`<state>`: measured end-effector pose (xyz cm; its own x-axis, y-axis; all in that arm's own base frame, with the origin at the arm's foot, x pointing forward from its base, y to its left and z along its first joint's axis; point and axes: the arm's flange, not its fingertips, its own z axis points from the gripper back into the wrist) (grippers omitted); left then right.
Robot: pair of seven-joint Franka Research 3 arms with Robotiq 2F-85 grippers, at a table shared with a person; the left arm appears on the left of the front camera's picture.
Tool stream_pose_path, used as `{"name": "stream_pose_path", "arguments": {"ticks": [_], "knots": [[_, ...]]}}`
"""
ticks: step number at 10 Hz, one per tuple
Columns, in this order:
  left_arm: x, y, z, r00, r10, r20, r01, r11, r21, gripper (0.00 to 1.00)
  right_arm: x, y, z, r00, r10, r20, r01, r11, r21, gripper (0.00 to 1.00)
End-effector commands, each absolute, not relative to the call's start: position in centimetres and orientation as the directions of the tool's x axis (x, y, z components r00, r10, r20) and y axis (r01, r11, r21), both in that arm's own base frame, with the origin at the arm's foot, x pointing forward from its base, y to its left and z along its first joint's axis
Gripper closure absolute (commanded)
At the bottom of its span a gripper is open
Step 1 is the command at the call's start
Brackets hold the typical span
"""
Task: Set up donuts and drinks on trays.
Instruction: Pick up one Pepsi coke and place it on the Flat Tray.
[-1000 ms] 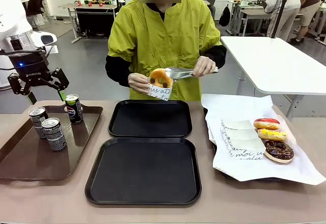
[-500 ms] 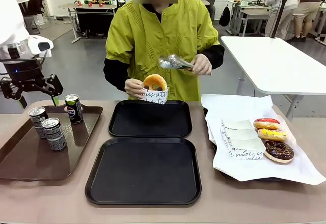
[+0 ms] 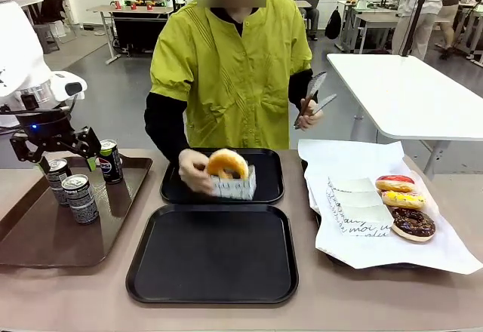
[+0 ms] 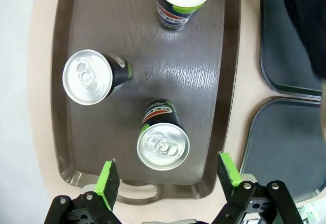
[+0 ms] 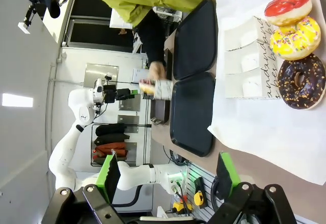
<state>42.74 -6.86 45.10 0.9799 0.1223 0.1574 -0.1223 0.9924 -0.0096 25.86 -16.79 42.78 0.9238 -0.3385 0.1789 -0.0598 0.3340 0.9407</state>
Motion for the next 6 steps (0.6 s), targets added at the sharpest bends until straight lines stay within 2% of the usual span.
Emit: {"name": "stream_pose_path", "arguments": {"ticks": [1,6], "knots": [[43.5,-7.4,43.7,0.982,0.093,0.161,-0.096,0.995,0.007,0.0,26.0,-16.8,42.8,0.921,-0.338,0.192,-0.076,0.329,0.941,0.0],[44.7,-6.9,40.8,0.989,0.087,0.116,-0.091,0.996,0.026,0.0,26.0,-16.8,42.8,0.921,-0.338,0.192,-0.076,0.329,0.941,0.0]]}}
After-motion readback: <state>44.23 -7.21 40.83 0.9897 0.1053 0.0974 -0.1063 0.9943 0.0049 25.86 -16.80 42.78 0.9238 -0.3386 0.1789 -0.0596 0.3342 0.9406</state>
